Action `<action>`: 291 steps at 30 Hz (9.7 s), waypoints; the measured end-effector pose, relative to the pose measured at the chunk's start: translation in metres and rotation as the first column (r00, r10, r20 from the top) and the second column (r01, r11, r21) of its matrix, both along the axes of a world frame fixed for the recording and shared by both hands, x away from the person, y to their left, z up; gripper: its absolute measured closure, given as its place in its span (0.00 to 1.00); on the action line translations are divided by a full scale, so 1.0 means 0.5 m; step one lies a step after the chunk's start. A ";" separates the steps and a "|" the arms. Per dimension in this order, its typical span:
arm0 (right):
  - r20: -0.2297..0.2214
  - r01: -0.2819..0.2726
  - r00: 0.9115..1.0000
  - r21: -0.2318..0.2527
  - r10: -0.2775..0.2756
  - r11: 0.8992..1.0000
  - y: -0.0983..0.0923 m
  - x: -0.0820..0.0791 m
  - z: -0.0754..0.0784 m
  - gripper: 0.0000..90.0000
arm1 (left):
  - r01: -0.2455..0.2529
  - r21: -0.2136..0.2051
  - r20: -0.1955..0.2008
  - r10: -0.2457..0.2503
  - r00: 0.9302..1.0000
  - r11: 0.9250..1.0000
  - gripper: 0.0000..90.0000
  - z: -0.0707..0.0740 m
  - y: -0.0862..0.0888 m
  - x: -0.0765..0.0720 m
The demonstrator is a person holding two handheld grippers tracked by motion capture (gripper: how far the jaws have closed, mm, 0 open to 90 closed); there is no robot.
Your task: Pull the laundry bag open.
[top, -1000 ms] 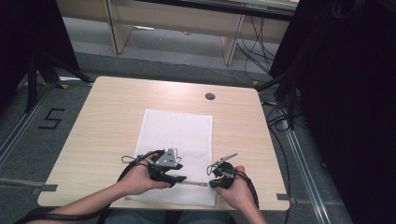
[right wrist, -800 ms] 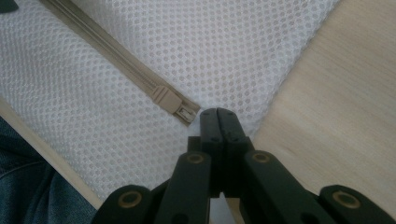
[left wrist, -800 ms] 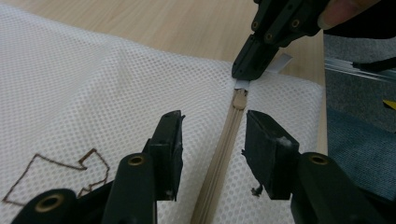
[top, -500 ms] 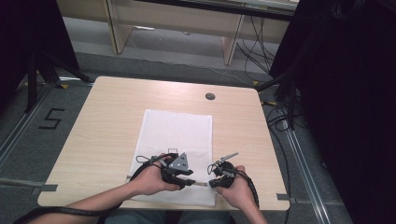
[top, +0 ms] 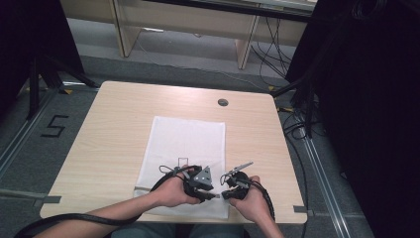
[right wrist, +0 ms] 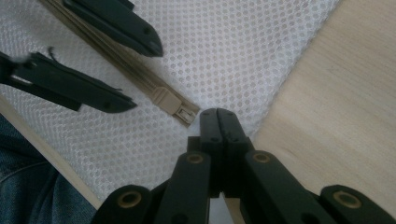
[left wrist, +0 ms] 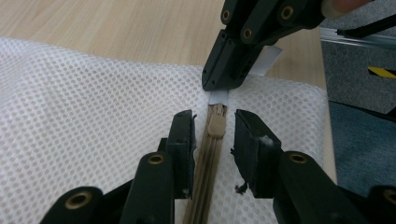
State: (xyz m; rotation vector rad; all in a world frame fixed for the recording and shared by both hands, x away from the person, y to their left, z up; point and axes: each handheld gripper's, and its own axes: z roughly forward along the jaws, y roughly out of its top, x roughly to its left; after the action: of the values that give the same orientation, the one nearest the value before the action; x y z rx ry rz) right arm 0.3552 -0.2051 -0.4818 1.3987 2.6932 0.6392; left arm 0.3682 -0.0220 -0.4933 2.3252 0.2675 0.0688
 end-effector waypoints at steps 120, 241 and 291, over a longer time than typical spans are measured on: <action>-0.007 0.021 1.000 -0.022 -0.022 1.000 0.006 -0.001 0.001 1.00 | 0.021 0.052 0.005 -0.022 1.000 0.998 0.97 0.002 -0.004 -0.010; -0.001 0.017 1.000 -0.028 -0.017 0.999 0.007 -0.002 0.002 1.00 | -0.032 -0.008 -0.023 0.032 0.999 0.999 0.97 0.017 0.066 -0.029; -0.004 0.017 1.000 -0.023 -0.017 1.000 0.007 -0.002 0.001 1.00 | -0.038 -0.007 -0.023 0.038 0.999 0.999 0.97 0.024 0.094 -0.030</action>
State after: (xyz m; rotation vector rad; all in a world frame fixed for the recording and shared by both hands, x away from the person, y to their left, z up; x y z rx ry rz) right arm 0.3541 -0.2018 -0.4811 1.4176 2.6798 0.6034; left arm 0.3530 0.0249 -0.4813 2.3149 0.3229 0.0594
